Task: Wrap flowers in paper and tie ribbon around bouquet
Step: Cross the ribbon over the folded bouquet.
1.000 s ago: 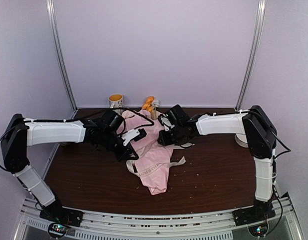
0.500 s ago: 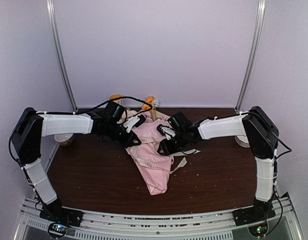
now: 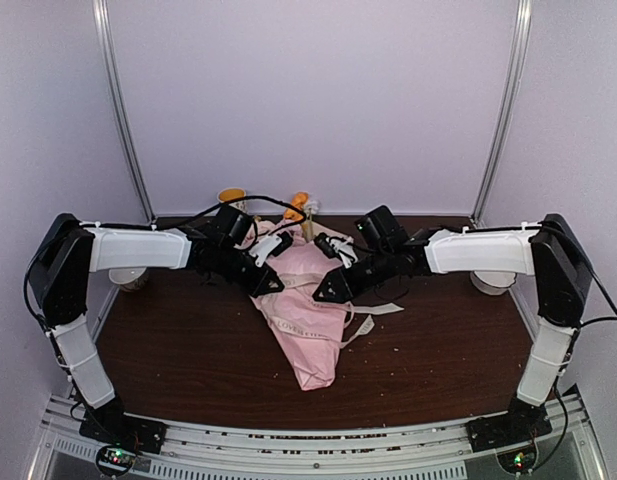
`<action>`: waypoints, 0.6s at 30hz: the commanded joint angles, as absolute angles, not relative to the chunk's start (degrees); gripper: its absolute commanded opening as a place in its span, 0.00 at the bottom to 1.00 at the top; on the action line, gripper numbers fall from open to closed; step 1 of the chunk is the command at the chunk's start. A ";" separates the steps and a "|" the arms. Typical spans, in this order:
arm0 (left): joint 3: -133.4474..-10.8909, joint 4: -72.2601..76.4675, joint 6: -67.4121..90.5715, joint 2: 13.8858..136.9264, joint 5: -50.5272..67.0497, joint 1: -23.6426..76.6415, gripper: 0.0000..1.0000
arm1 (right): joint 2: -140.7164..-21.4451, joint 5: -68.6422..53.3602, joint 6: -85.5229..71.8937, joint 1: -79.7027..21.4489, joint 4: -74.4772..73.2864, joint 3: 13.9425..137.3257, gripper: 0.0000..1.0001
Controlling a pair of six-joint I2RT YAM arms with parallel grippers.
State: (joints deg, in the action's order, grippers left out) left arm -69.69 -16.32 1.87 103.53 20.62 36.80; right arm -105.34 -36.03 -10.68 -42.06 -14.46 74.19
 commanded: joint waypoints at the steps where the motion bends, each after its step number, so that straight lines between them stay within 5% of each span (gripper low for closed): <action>1: -69.87 -13.89 2.04 103.97 20.40 36.47 0.00 | -103.17 -32.85 -12.36 -42.35 -9.21 71.94 0.34; 8: -70.05 -14.06 1.92 104.14 20.27 36.43 0.00 | -109.48 -21.60 -10.26 -44.34 -12.39 77.37 0.36; 18: -69.76 -13.98 1.92 104.19 20.20 35.98 0.00 | -115.13 -22.01 -8.77 -45.15 -14.76 80.53 0.48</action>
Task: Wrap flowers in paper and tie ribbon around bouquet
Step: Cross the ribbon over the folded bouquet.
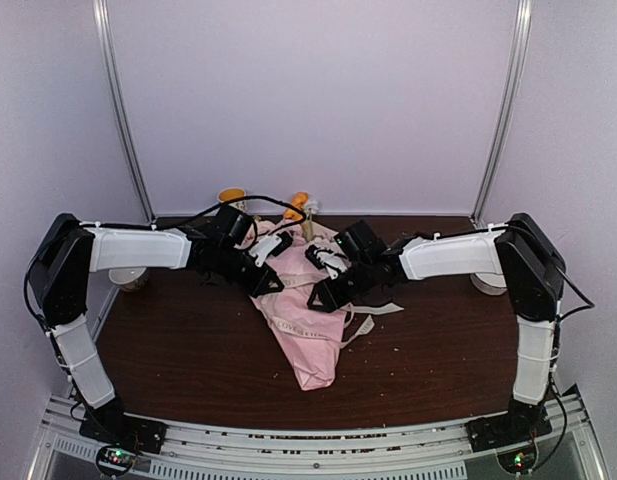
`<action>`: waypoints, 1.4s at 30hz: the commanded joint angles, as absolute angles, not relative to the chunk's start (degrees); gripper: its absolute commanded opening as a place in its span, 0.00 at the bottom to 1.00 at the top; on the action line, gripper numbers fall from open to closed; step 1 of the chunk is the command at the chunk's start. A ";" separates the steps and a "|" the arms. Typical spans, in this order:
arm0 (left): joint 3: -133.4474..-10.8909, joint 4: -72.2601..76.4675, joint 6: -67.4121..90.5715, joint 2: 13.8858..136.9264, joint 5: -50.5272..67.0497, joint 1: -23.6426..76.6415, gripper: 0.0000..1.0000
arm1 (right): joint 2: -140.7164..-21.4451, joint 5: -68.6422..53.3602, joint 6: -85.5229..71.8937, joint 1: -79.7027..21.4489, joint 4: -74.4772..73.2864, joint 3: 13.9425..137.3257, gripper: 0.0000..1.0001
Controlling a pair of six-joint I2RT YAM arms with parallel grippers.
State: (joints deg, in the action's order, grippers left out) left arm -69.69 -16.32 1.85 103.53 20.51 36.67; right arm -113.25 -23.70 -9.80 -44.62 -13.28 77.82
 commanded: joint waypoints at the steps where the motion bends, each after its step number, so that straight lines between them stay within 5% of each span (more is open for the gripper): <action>1: -69.77 -14.00 2.01 104.23 20.28 35.95 0.00 | -115.62 -21.75 -8.72 -45.19 -14.97 80.73 0.48; 4: -69.62 -13.78 2.17 104.07 20.38 35.79 0.00 | -116.09 -20.33 -8.96 -45.39 -15.14 80.49 0.42; 9: -69.09 -13.34 2.88 103.97 19.79 35.07 0.00 | -114.64 -20.01 -9.47 -45.36 -16.82 80.05 0.00; 18: -68.40 -13.18 3.18 103.97 17.26 34.35 0.00 | -101.26 -41.74 -19.01 -47.06 -10.53 73.09 0.00; 28: -68.36 -13.53 2.58 103.49 16.61 34.34 0.00 | -95.68 -49.44 -33.66 -48.15 3.21 62.21 0.00; 34: -67.49 -13.31 3.14 100.36 18.06 34.28 0.45 | -99.79 -40.69 -34.83 -46.24 -3.38 64.86 0.00; 42: -65.61 -15.19 3.18 91.93 18.75 34.33 0.71 | -101.83 -36.24 -35.42 -45.06 -5.53 66.23 0.00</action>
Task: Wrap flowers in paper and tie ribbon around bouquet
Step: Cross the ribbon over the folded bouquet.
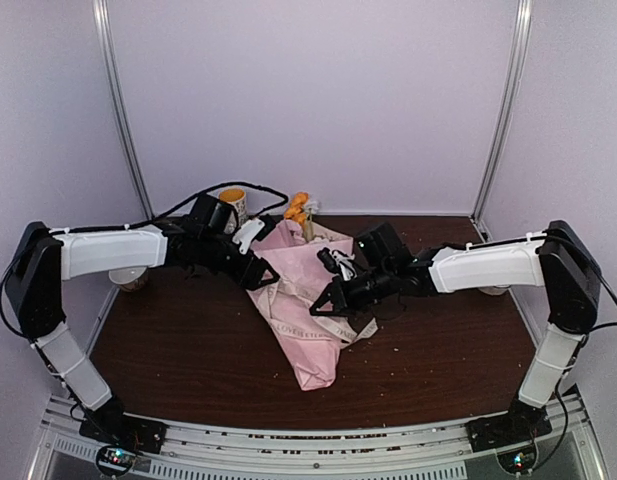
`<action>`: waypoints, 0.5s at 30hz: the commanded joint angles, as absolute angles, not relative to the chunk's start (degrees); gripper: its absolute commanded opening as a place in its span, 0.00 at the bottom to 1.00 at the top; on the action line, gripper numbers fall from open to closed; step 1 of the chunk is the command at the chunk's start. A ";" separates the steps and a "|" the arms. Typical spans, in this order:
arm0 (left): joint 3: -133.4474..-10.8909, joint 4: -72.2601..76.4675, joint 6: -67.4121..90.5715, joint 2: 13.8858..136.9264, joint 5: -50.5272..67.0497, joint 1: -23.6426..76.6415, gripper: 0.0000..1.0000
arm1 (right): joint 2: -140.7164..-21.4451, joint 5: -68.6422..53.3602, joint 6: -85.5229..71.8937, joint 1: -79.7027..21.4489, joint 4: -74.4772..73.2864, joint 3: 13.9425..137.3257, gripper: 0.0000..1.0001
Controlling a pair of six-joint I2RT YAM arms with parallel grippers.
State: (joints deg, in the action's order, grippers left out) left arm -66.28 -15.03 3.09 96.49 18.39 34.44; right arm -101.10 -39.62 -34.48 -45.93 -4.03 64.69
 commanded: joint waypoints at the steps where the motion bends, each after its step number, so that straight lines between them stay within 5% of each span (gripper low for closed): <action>1: -64.75 -15.86 3.77 91.11 18.72 34.33 0.74 | -101.67 -36.07 -35.46 -44.94 -5.41 65.93 0.00; 7: -57.15 -15.82 7.73 84.12 18.36 34.34 0.83 | -101.56 -35.82 -35.27 -44.74 -5.22 65.74 0.00; 15: -52.29 -16.01 13.26 77.01 13.24 38.06 0.65 | -103.61 -35.99 -35.66 -44.65 -5.15 67.06 0.00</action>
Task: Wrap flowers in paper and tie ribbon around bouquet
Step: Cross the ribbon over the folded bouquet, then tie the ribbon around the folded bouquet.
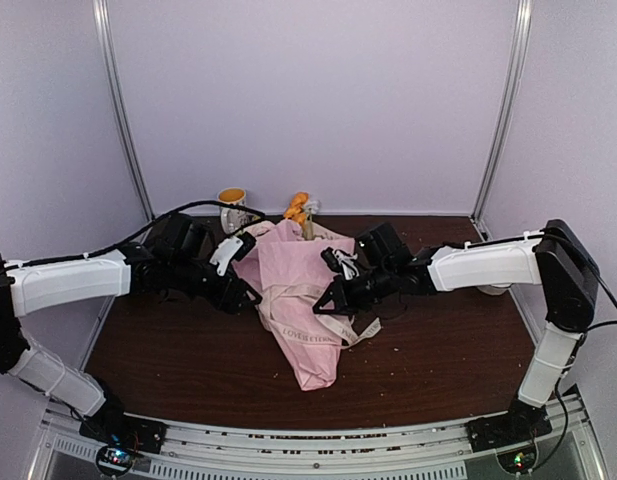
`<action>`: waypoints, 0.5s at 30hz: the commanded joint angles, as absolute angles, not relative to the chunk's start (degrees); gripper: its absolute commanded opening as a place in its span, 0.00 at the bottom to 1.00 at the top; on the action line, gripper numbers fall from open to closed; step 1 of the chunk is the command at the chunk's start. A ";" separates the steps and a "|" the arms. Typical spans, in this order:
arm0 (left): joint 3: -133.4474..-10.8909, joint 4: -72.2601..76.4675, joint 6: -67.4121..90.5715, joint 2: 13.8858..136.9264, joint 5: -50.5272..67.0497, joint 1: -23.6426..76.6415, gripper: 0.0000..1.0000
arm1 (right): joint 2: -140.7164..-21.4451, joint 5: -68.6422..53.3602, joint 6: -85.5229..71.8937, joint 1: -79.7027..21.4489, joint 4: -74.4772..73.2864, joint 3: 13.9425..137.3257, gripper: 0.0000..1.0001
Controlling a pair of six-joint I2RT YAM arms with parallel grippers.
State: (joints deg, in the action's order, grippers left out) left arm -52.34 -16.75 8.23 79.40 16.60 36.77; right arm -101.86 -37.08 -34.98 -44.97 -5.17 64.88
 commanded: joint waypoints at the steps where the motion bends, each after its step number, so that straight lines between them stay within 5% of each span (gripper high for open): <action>1: -52.63 -17.14 14.69 76.95 12.32 38.06 0.64 | -103.86 -36.03 -35.82 -44.65 -5.10 67.20 0.00; 9: -50.03 -17.19 25.89 76.53 16.99 39.66 0.55 | -104.86 -35.26 -35.43 -44.68 -5.92 67.99 0.00; 15: -49.45 -11.25 31.38 80.17 20.42 41.44 0.60 | -104.81 -34.77 -35.09 -44.66 -6.39 68.20 0.00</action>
State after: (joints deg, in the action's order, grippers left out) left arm -49.84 -16.62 25.82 78.52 17.37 40.69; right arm -104.47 -36.16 -35.35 -44.97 -5.89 66.50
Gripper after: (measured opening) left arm 0.579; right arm 0.001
